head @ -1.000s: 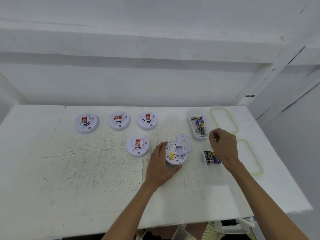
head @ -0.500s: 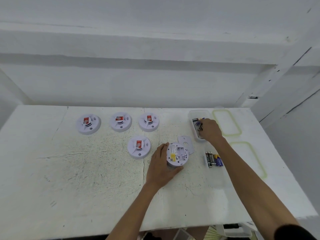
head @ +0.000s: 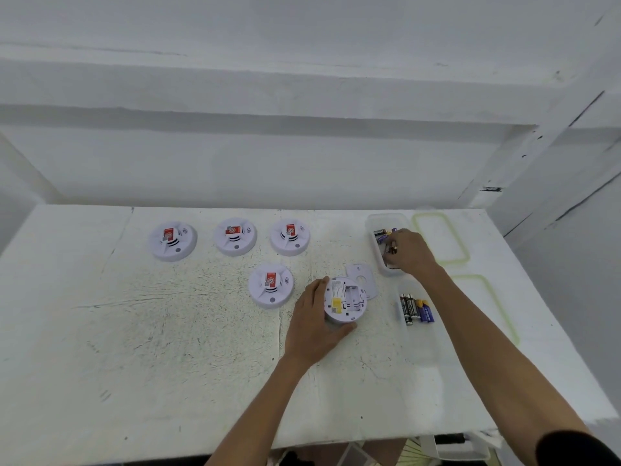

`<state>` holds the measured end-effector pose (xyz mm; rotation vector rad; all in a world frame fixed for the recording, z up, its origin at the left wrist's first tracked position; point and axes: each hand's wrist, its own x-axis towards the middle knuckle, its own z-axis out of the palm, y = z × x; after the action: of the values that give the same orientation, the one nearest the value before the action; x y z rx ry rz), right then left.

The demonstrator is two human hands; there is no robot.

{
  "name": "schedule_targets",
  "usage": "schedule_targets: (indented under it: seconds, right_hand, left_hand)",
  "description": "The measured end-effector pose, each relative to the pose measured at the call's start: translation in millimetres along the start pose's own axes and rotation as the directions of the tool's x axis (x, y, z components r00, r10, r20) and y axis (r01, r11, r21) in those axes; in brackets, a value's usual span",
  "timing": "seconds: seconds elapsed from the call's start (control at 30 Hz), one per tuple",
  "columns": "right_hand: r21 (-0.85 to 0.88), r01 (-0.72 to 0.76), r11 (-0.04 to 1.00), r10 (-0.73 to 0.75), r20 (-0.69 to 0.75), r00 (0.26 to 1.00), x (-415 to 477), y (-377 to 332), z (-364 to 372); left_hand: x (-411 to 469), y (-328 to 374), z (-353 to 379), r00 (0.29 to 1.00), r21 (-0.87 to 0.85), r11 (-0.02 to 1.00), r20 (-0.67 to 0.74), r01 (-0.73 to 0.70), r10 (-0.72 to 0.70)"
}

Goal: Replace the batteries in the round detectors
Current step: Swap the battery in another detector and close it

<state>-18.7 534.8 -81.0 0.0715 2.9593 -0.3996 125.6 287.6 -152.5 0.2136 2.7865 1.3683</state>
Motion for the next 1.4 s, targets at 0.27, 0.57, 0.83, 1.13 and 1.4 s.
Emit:
schedule_targets:
  seconds: [0.27,0.57,0.83,1.13,1.4]
  right_hand:
    - [0.08,-0.006,0.997,0.016,-0.12,0.993,-8,-4,-6]
    - [0.32,0.272,0.907,-0.142,-0.375,0.916,-75,-37,-10]
    - [0.313,0.333,0.89,-0.364,0.048,0.93,-105,-50,16]
    - [0.137,0.398,0.907,-0.409,0.059,0.911,-101,-60,12]
    - [-0.335,0.468,0.818,-0.458,0.113,0.882,-125,-80,14]
  left_hand:
    - [-1,-1,0,1.0,-0.001,1.0,-0.003,-0.008,0.008]
    - [1,-3,0,1.0,-0.009,1.0,-0.001,-0.009,0.009]
    - [-1,2,-1,1.0,-0.019,1.0,-0.024,-0.021,0.021]
    - [-3,4,-1,0.998,-0.026,0.999,-0.043,-0.039,0.038]
    - [-3,1,1,0.999,0.0,1.0,-0.029,-0.029,0.029]
